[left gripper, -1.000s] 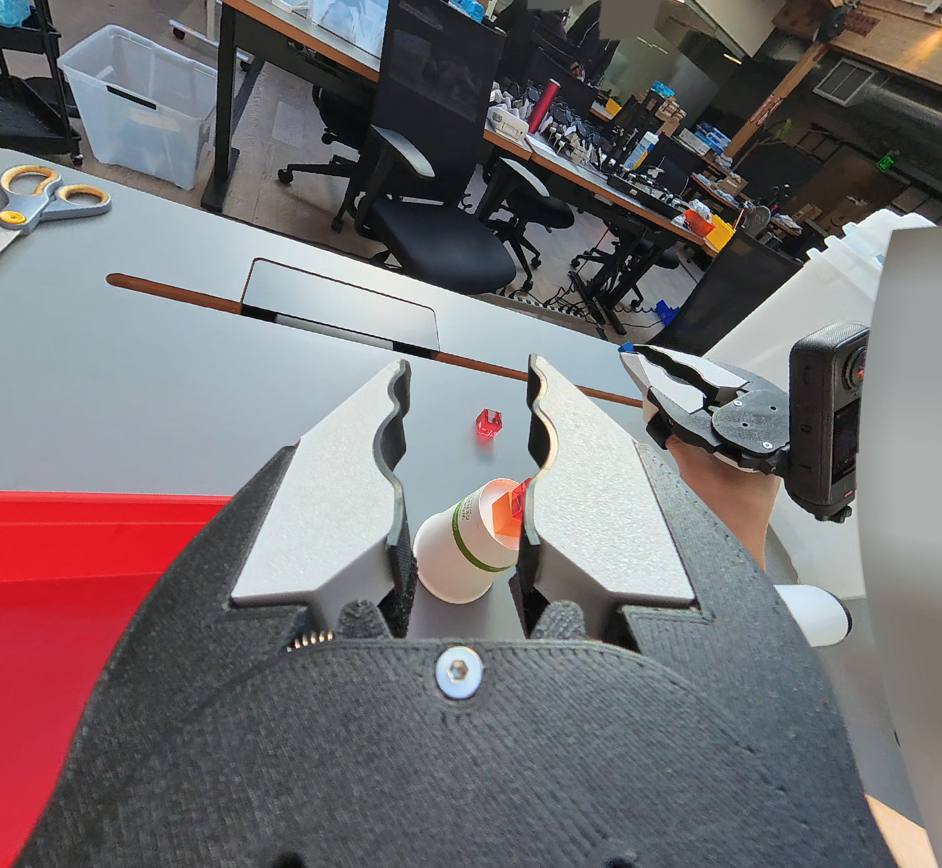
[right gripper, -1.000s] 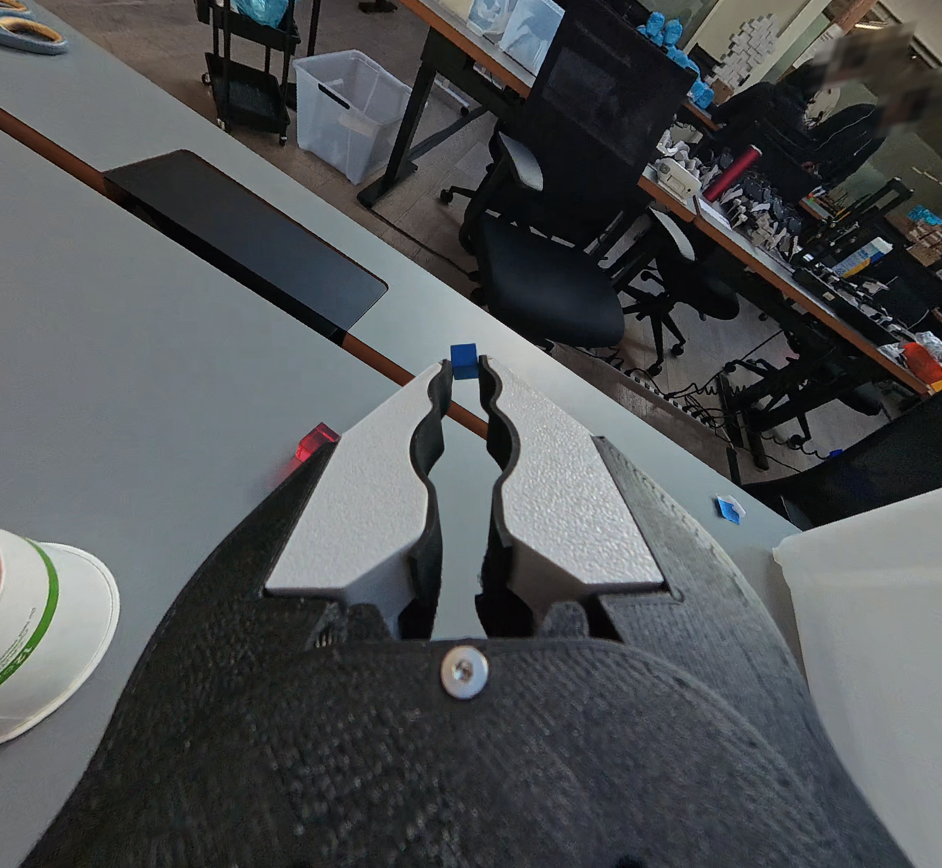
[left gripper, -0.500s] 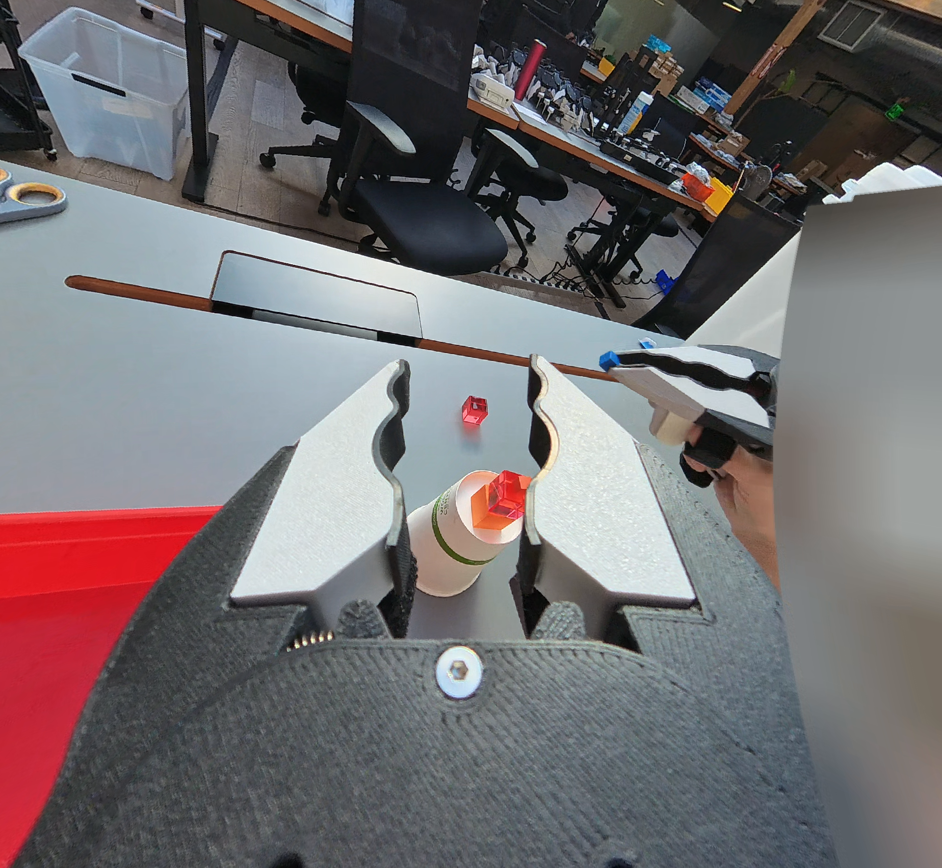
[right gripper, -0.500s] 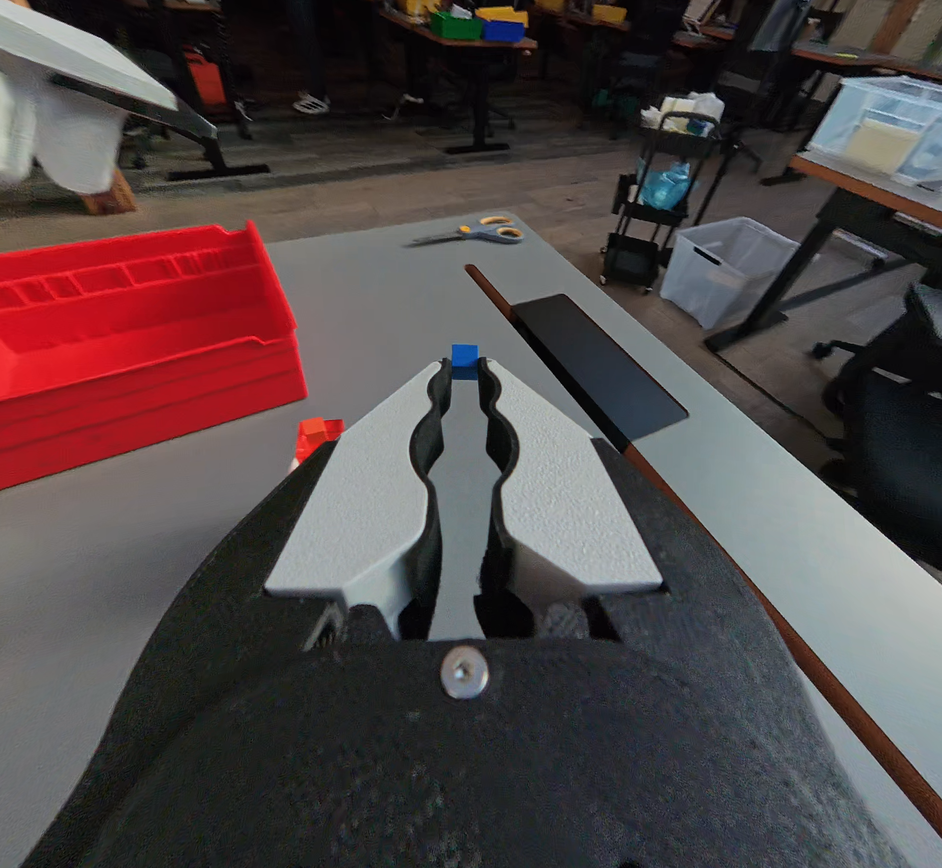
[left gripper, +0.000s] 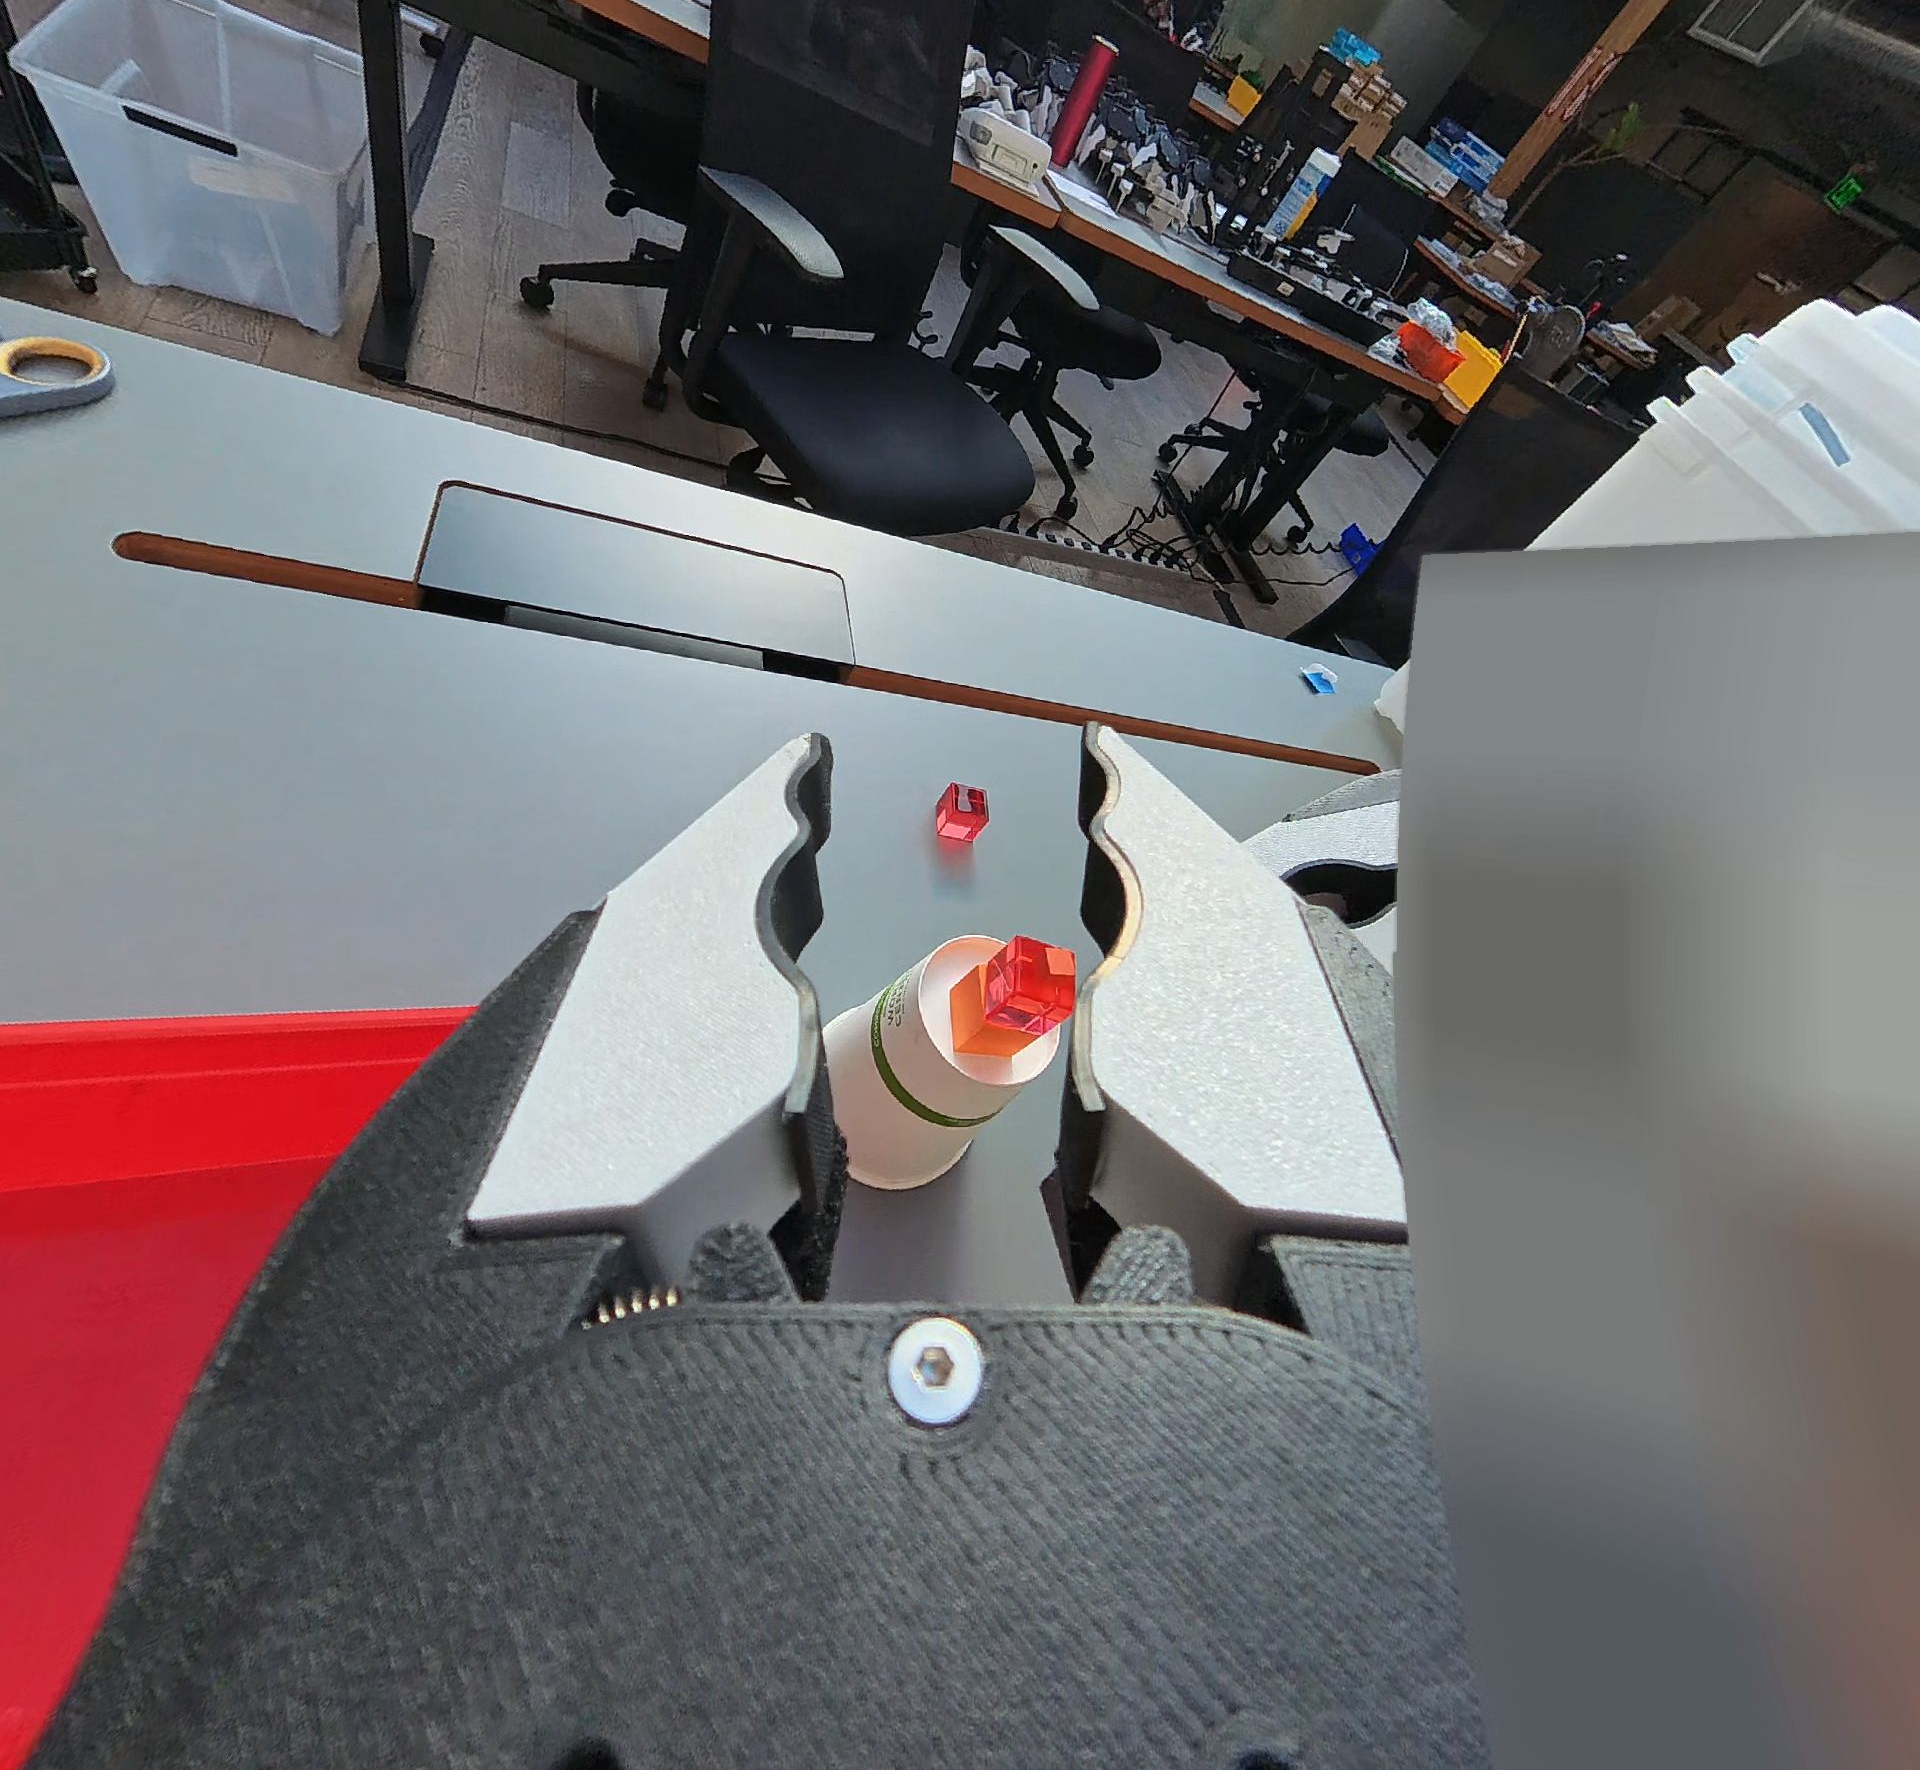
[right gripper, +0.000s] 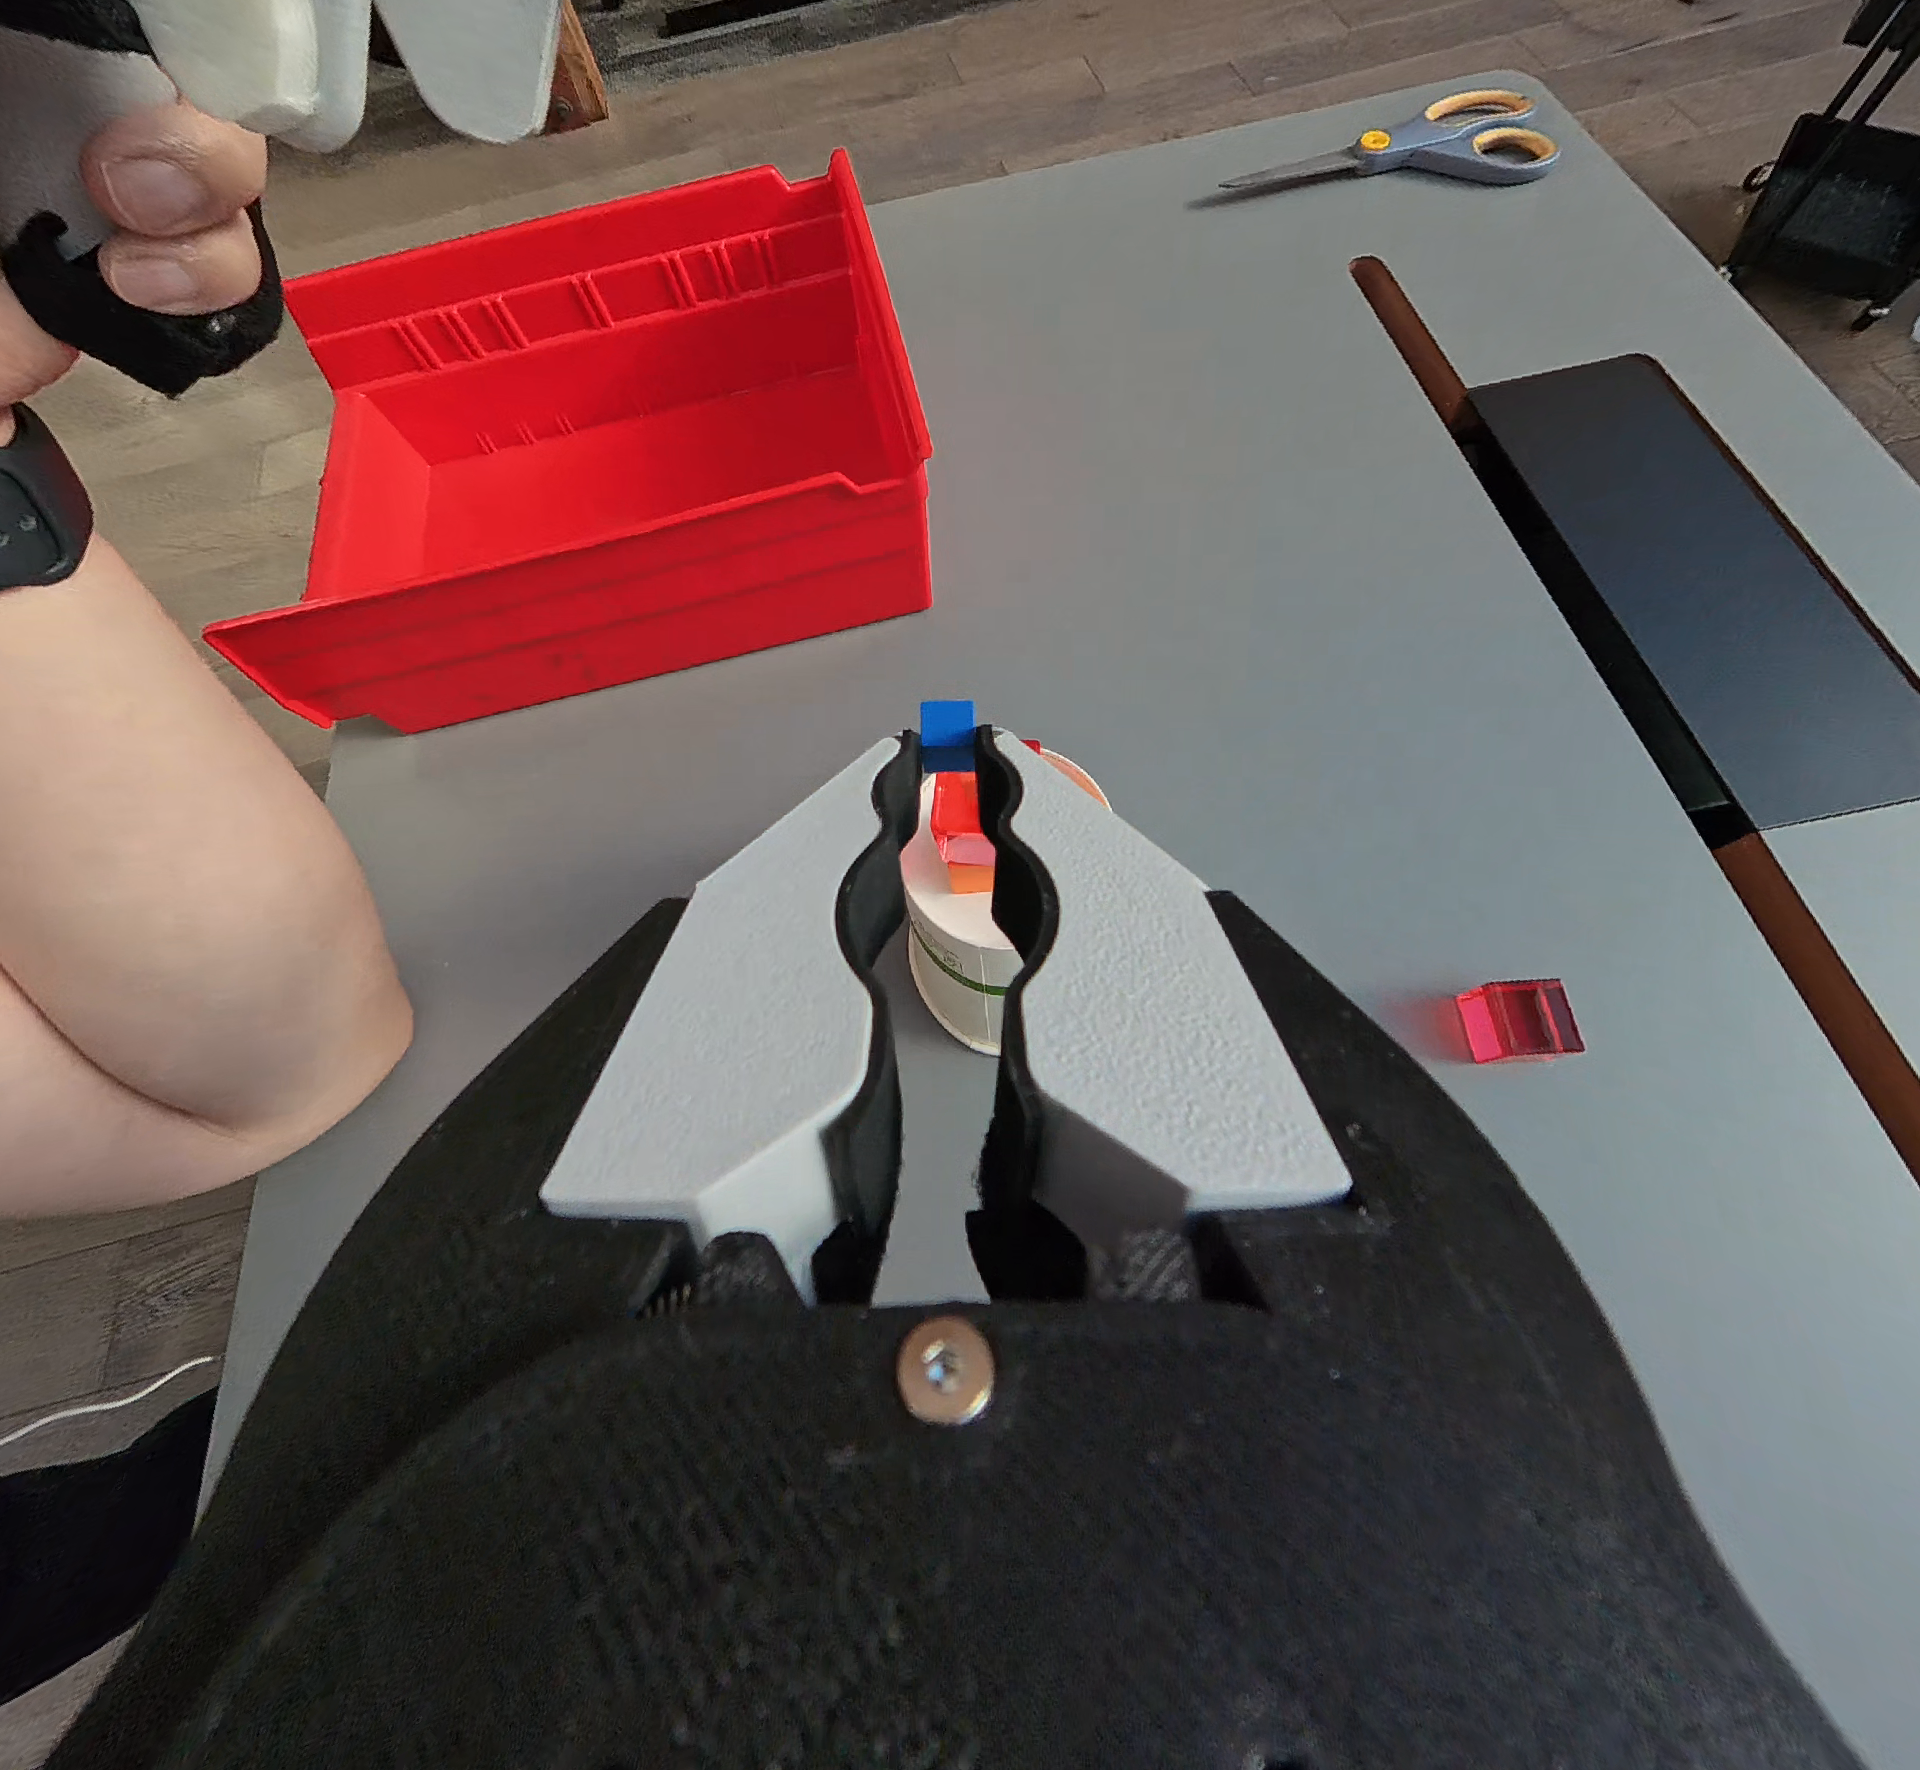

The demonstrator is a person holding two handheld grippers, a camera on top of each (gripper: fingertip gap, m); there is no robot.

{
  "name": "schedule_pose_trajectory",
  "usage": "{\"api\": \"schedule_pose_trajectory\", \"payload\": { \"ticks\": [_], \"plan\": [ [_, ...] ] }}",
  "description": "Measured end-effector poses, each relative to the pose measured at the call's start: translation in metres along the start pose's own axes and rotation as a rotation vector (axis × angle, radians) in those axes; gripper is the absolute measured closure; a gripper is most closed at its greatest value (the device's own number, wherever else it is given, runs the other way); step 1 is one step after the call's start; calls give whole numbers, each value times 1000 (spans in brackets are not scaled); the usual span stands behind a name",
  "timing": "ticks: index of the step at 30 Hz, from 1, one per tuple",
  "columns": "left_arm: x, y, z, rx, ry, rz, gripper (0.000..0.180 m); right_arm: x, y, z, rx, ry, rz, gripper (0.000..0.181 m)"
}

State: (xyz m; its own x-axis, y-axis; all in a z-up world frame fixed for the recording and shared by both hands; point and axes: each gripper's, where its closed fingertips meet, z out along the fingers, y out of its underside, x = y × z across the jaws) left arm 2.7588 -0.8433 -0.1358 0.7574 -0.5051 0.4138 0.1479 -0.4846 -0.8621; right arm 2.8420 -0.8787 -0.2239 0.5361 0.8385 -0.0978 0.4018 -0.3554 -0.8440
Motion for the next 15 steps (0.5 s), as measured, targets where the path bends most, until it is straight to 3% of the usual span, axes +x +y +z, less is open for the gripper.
{"api": "schedule_pose_trajectory", "payload": {
  "ticks": [15],
  "plan": [
    [2,0,0,-1,23,-5,133,5,10,15,-30,-30,22,172]
  ]
}}
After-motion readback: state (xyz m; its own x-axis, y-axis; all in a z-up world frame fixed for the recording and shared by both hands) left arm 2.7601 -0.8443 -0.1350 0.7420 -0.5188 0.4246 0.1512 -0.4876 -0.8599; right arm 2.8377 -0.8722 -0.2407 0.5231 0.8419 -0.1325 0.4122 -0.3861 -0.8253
